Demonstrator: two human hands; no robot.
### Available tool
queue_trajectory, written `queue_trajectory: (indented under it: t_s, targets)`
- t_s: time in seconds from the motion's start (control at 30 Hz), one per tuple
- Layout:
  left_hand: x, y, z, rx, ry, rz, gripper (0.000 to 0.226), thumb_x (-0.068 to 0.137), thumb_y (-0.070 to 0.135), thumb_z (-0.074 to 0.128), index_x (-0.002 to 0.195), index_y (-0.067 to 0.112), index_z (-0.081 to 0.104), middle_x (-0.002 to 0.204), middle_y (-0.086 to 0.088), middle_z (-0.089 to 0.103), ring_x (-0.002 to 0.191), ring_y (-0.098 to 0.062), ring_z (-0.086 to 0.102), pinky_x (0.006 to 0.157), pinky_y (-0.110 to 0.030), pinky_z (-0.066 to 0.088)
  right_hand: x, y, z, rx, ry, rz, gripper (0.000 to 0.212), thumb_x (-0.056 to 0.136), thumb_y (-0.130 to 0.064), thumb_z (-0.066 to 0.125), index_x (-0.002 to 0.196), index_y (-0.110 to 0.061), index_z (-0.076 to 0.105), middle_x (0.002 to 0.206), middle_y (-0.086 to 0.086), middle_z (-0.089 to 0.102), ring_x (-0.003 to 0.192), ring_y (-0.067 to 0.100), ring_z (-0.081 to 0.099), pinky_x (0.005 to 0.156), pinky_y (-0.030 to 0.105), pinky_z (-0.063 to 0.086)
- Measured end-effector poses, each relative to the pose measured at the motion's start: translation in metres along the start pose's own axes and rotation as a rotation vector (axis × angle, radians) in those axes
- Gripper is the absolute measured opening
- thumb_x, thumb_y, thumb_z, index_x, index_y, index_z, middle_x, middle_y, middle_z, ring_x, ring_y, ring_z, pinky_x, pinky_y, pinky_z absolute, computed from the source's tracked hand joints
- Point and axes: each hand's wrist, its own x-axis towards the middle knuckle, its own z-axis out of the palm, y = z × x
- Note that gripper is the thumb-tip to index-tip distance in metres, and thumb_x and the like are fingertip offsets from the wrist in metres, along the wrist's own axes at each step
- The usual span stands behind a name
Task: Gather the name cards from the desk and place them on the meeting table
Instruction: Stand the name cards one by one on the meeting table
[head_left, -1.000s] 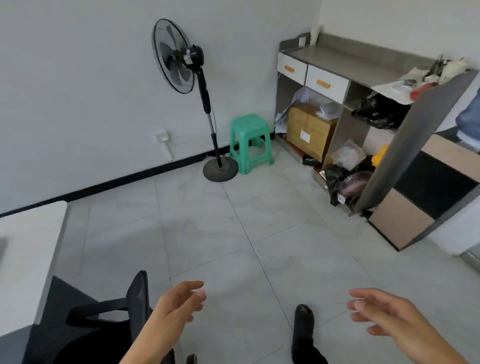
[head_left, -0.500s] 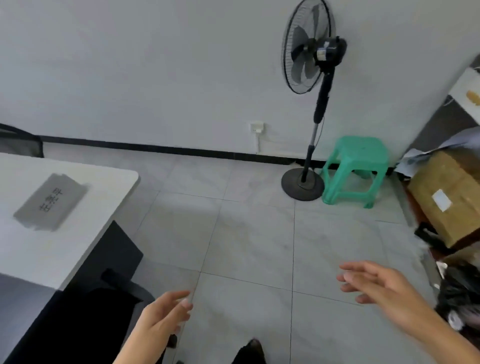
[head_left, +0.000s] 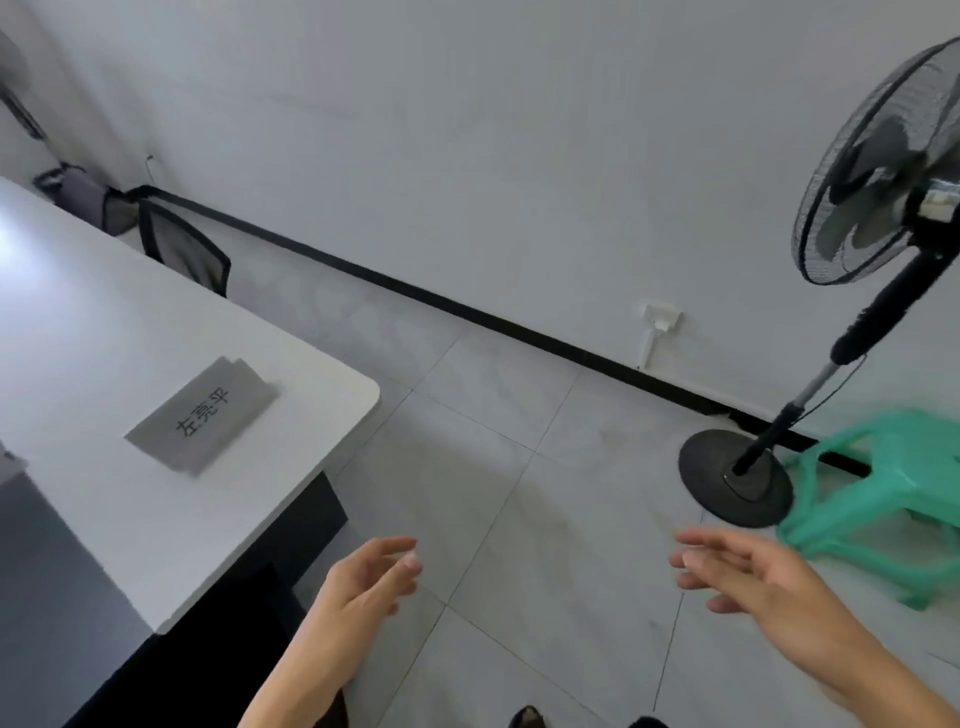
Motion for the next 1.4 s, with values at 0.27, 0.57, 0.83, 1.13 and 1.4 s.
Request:
queue_trajectory:
  t_s: [0.27,0.57,0.83,1.13,1.4]
  targets:
    - [0.051,-0.004,-0.044,-0.106,0.259,-0.179,0.017,0.090,0.036,0.058,0.104,0.028,0.064,0.097,-0.005,0.074,0.089,-0.014,0.070,0.078,-0.031,0.054,0.148,-0.065,0.036,-0.132,-0.284,0.012,0.017,0.084,-0.016,0.070,0.101,-0.020,0.073,0.090,-0.001,0.078,0.082,0.013,0.074,0.072,0.031,0.052]
    - [0.131,0.040,-0.061,-0.204,0.467,-0.282,0.016,0.091,0.023,0.060,0.105,0.026,0.066,0.097,-0.008,0.075,0.087,-0.012,0.072,0.076,-0.025,0.055,0.322,-0.167,0.086,-0.236,-0.519,-0.105,0.016,0.087,-0.014,0.067,0.101,-0.019,0.072,0.089,0.000,0.079,0.080,0.012,0.074,0.071,0.031,0.053]
    - [0.137,0.038,-0.079,-0.344,0.719,-0.448,0.020,0.092,0.025,0.057,0.111,0.027,0.061,0.102,-0.005,0.071,0.095,-0.015,0.068,0.084,-0.032,0.054,0.410,-0.248,0.176,-0.375,-0.756,-0.178,0.016,0.086,-0.022,0.068,0.102,-0.022,0.071,0.092,-0.001,0.078,0.081,0.010,0.074,0.072,0.030,0.052]
    - [0.174,-0.004,-0.166,-0.440,0.857,-0.474,0.023,0.093,0.028,0.056,0.115,0.023,0.061,0.103,-0.002,0.071,0.097,-0.015,0.067,0.081,-0.030,0.052,0.429,-0.298,0.304,-0.511,-0.915,-0.230,0.016,0.087,-0.021,0.067,0.102,-0.024,0.070,0.089,-0.007,0.078,0.081,0.009,0.073,0.073,0.029,0.053]
    - [0.243,-0.032,-0.293,-0.356,0.917,-0.375,0.023,0.091,0.033,0.059,0.114,0.029,0.058,0.105,0.005,0.067,0.099,-0.008,0.062,0.080,-0.025,0.048,0.449,-0.346,0.410,-0.626,-0.931,-0.293,0.021,0.087,-0.026,0.067,0.107,-0.025,0.069,0.091,-0.005,0.078,0.083,0.007,0.072,0.078,0.030,0.055]
